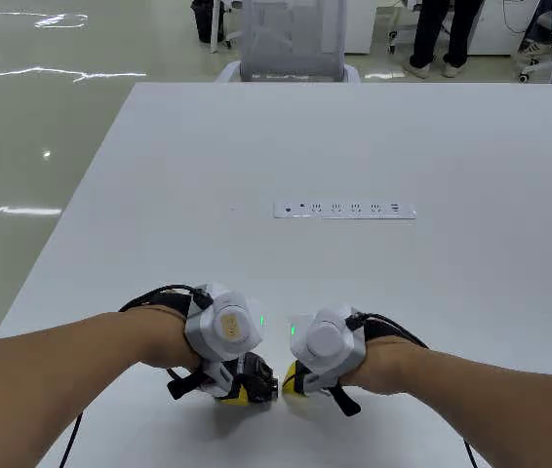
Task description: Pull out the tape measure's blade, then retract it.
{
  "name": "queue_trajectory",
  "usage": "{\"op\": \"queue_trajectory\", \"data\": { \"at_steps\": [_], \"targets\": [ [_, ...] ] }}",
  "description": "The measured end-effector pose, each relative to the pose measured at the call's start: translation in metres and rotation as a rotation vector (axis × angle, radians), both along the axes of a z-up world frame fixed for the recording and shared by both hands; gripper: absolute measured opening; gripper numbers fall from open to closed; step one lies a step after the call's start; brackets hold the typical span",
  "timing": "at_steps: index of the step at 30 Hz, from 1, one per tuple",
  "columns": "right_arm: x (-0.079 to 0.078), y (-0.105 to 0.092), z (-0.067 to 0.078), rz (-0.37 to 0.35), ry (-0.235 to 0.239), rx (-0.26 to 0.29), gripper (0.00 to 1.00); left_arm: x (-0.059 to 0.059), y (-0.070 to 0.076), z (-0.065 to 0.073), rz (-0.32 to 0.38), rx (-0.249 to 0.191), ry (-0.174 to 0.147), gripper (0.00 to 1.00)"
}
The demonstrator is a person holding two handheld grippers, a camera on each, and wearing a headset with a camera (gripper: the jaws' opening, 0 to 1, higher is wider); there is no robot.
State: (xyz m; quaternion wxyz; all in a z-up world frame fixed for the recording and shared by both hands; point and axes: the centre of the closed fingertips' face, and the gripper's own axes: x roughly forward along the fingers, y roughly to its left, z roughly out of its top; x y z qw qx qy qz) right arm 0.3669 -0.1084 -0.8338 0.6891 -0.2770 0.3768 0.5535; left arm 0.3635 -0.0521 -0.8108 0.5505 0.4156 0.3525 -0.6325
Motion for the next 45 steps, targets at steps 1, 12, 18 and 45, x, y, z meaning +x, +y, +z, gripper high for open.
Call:
{"op": "queue_trajectory", "data": {
  "at_steps": [1,12,18,45],
  "targets": [
    [-0.001,-0.004,0.0,-0.007,0.023,0.017,0.0,0.0,0.0,0.0,0.016,0.001,0.001,0.35],
    [-0.01,0.02,0.003,0.094,-0.037,0.054,0.16,0.003,0.0,0.001,0.062,-0.004,0.012,0.35],
    [-0.002,0.032,0.009,0.115,-0.063,0.078,0.19,0.003,-0.001,0.001,0.062,-0.014,0.012,0.36],
    [-0.005,0.036,0.003,0.108,-0.034,-0.082,0.1,0.005,0.0,-0.002,0.062,0.014,0.007,0.35]
  ]
}}
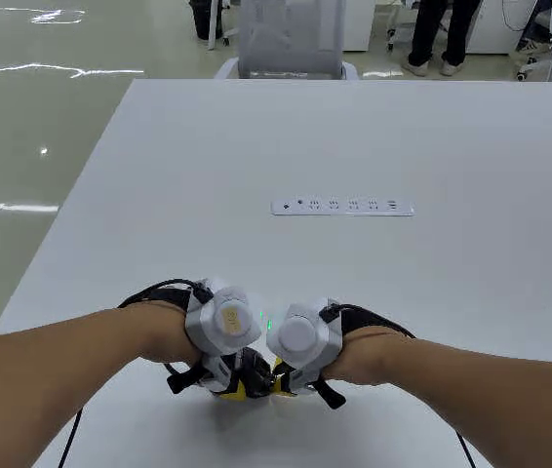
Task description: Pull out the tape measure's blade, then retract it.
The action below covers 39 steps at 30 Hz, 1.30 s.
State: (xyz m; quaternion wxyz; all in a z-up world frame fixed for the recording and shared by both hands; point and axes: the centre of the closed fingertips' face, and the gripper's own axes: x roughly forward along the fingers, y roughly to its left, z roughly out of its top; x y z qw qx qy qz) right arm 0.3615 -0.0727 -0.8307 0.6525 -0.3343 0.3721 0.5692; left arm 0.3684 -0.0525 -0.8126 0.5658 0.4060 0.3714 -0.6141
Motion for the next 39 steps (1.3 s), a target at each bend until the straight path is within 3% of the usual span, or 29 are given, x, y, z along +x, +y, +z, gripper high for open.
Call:
{"op": "queue_trajectory", "data": {
  "at_steps": [39],
  "targets": [
    [-0.003,-0.026,-0.001,-0.002,0.013,-0.022,0.1,-0.001,-0.002,0.001,0.023,-0.018,-0.002,0.35]
  ]
}}
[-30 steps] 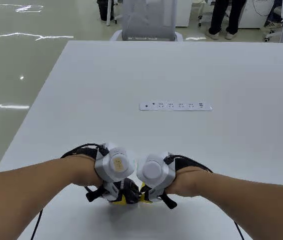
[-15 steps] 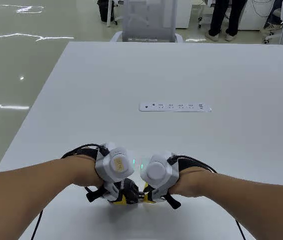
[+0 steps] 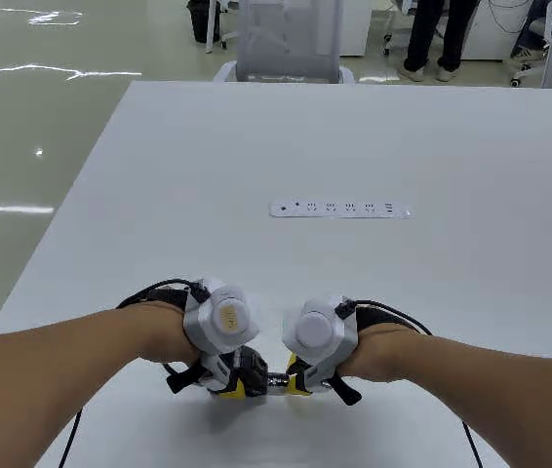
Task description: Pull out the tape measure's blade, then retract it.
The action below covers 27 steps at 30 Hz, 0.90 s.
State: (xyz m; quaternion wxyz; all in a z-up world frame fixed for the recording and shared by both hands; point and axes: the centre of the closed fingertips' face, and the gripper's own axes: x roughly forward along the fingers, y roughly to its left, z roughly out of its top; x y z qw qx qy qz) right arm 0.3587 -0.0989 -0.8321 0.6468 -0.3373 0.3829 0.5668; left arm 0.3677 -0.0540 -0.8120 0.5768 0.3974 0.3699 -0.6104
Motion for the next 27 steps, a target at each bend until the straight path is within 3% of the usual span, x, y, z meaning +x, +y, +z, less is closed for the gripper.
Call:
{"op": "queue_trajectory", "data": {
  "at_steps": [11,20,23,27],
  "targets": [
    [-0.001,0.002,0.001,0.057,-0.039,-0.004,0.14,0.0,-0.002,-0.001,0.008,0.0,0.001,0.35],
    [-0.001,0.002,0.002,0.055,-0.028,-0.004,0.15,0.0,-0.002,-0.001,0.007,-0.006,0.006,0.35],
    [-0.002,0.01,0.003,0.057,-0.022,0.021,0.18,0.0,-0.002,-0.001,0.008,-0.009,0.008,0.35],
    [-0.001,0.015,0.0,0.074,-0.033,0.011,0.18,0.0,-0.002,-0.001,0.01,-0.011,0.009,0.35]
  ]
}}
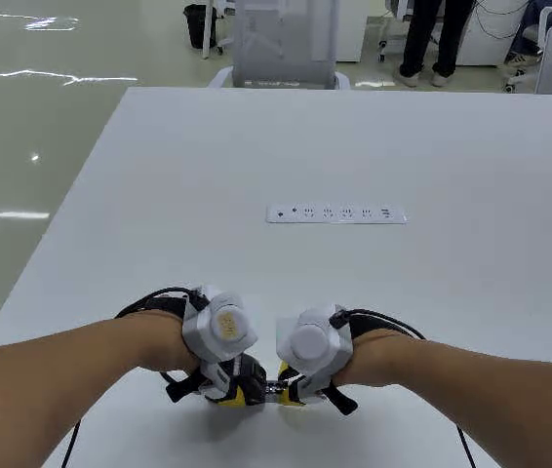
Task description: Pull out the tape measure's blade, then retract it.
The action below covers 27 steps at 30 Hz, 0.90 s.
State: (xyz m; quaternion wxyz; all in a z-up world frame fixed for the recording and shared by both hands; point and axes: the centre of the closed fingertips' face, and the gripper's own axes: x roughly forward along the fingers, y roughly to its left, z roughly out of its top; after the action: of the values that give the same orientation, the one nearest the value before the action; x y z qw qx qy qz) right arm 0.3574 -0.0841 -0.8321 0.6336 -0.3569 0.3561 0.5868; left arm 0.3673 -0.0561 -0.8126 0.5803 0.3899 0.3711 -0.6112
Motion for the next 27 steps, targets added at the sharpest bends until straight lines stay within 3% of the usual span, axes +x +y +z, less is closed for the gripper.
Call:
{"op": "queue_trajectory", "data": {
  "at_steps": [4,16,27],
  "targets": [
    [-0.001,-0.003,-0.007,-0.002,0.0,-0.028,0.19,0.0,0.0,0.0,0.0,0.0,-0.001,0.35],
    [0.001,-0.007,-0.005,-0.036,0.021,-0.018,0.13,0.0,0.002,0.001,-0.002,-0.002,0.0,0.35],
    [0.003,-0.016,-0.005,-0.044,0.021,-0.047,0.12,0.002,0.002,0.001,0.008,0.002,0.0,0.35]
  ]
}}
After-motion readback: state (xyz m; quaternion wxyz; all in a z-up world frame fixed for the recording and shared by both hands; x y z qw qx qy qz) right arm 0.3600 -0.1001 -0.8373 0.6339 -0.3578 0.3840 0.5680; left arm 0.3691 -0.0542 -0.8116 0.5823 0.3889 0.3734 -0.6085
